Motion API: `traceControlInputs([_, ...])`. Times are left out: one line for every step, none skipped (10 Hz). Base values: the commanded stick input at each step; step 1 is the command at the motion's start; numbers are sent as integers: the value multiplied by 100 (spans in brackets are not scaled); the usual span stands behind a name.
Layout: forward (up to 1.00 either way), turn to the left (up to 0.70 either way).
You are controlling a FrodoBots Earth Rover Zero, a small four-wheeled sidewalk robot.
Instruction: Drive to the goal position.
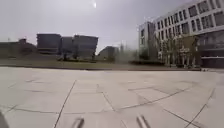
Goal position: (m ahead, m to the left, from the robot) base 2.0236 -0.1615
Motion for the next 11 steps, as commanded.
traceControlInputs([70,35])
traceControlInputs([70,35])
traceControlInputs([70,35])
traceControlInputs([70,35])
traceControlInputs([70,35])
traceControlInputs([70,35])
traceControlInputs([70,35])
traceControlInputs([70,35])
traceControlInputs([70,35])
traceControlInputs([70,35])
traceControlInputs([70,35])
